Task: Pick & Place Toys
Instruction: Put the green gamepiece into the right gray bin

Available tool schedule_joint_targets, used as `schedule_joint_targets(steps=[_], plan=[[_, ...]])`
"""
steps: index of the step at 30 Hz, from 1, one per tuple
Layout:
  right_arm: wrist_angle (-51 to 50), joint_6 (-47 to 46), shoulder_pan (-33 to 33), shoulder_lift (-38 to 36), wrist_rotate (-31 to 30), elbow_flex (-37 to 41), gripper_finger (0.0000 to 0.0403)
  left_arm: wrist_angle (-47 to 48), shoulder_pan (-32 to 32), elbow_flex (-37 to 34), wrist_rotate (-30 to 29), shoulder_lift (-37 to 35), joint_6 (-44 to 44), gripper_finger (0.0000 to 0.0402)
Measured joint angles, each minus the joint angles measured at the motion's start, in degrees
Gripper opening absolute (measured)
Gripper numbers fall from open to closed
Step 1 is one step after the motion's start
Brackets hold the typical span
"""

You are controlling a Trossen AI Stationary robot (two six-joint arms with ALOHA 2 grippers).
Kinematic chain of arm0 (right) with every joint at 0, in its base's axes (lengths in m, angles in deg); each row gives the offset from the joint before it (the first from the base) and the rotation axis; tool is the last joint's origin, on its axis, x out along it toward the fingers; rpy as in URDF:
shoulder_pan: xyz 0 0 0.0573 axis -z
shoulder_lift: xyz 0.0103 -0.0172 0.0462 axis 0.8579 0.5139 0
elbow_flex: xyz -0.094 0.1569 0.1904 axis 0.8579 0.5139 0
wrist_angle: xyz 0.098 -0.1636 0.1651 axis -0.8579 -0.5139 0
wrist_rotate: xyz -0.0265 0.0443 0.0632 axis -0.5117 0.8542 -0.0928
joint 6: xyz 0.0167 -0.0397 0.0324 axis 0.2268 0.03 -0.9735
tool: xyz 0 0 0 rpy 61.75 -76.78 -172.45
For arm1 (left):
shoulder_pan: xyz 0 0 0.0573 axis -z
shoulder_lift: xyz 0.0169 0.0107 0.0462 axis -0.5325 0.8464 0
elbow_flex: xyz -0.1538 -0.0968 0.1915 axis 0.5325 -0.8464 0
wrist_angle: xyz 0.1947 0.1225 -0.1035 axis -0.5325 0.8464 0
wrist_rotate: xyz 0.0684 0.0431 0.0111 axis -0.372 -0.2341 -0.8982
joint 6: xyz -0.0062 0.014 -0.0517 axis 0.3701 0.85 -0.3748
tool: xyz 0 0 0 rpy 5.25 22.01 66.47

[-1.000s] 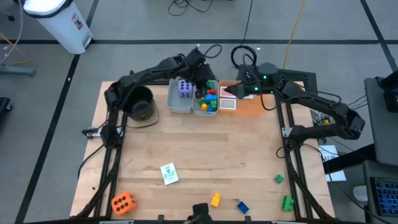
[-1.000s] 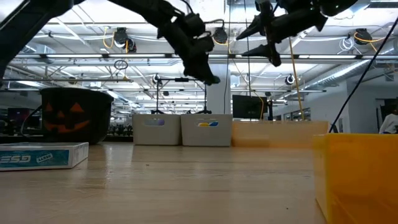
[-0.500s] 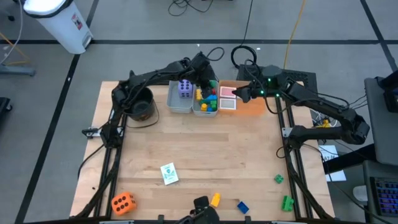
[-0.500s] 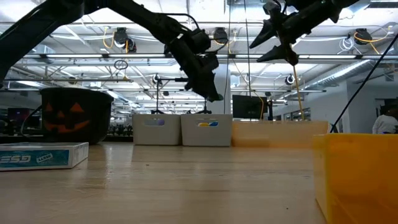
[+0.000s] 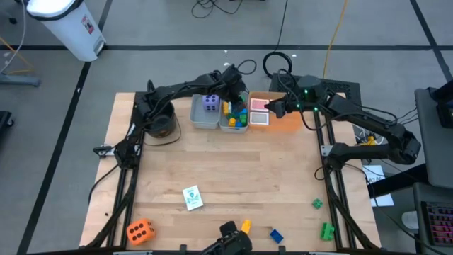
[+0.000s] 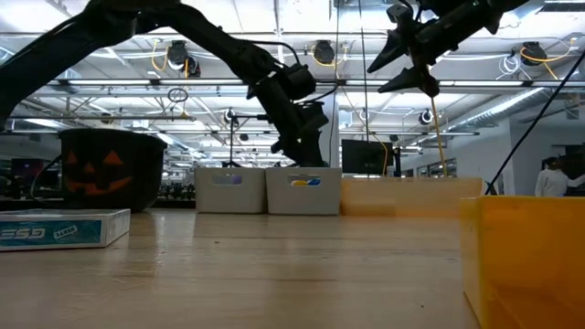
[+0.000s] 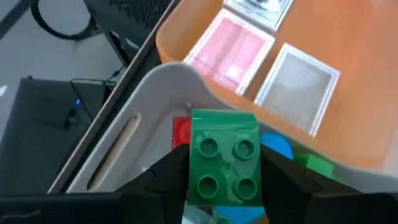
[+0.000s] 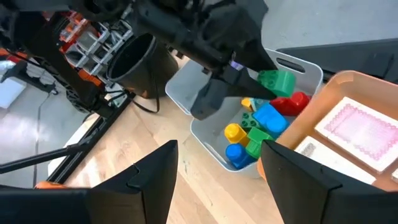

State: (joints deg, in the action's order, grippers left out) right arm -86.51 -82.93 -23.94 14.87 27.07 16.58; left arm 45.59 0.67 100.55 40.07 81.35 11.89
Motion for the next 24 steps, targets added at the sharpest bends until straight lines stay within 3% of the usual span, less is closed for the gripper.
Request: schedule_joint_targets(steps=[8,15,24], plan=[[4.0,-4.8,0.0,-1.6,0.3,7.4,0.0217,-0.9,0.0,0.0,-1.1,0.7,-0.2,0.0145],[16.4,-9.6,0.0,-4.2,0.3,14.8,0.0217,0.1,0.0,0.0,-1.2,1.4,-0.2,0.0172],[19.1,-10.6,0.0,-6.6,0.3,16.0,0.0212,-0.5,0.1,0.0,-1.2,2.7,-0.6,0.0148]])
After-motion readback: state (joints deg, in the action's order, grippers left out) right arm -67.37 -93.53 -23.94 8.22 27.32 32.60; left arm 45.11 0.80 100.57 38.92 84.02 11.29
